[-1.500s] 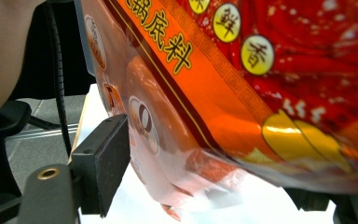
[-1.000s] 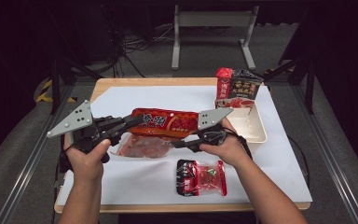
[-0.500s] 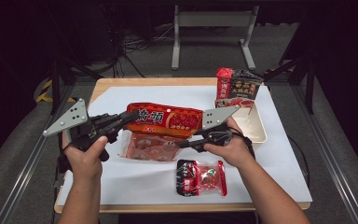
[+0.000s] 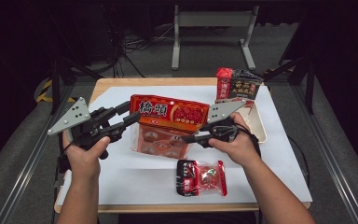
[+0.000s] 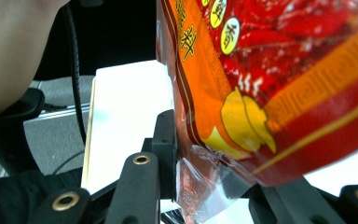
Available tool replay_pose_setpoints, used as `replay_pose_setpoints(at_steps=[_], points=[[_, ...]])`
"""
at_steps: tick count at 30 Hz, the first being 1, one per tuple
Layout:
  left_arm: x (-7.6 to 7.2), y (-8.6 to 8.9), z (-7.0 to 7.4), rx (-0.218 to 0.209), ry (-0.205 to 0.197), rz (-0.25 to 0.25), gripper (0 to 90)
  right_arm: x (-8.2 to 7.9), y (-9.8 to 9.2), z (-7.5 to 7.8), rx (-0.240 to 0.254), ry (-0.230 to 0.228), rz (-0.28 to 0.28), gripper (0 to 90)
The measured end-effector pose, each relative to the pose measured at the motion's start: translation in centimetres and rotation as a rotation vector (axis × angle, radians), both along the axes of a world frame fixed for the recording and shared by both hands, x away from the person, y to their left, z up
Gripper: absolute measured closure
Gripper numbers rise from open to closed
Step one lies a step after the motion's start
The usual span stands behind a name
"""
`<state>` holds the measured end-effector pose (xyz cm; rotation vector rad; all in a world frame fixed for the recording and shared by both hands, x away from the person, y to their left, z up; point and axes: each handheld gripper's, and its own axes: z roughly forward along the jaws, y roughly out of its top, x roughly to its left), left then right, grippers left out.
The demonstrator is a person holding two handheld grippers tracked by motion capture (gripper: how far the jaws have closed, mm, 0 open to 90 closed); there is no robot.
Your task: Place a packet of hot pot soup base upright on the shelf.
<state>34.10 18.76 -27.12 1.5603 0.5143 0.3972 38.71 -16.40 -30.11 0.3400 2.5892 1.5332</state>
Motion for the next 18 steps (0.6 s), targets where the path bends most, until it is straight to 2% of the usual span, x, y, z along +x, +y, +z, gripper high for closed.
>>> replay_pose_setpoints(at_steps=[1, 2, 6, 9, 18], points=[[0.1, 0.0, 0.0, 0.01, 0.005, 0.005, 51.6, 0.1, -0.3, 0.2, 0.002, 0.005, -0.012, 70.8], [0.2, 0.0, -0.1, 0.02, 0.008, 0.014, 46.5, 0.1, -0.9, 0.6, 0.009, 0.006, -0.028, 70.8], [0.7, 0.0, -0.5, 0.058, 0.027, 0.042, 42.0, 0.2, -2.0, 1.5, 0.02, -0.002, -0.059, 70.8], [1.0, -0.1, -0.7, 0.084, 0.067, 0.055, 41.2, 0.3, -2.8, 2.3, 0.026, -0.005, -0.087, 70.8], [1.8, 0.0, -1.5, 0.117, 0.127, 0.084, 37.5, 0.7, -5.0, 3.8, 0.021, -0.005, -0.168, 70.8]])
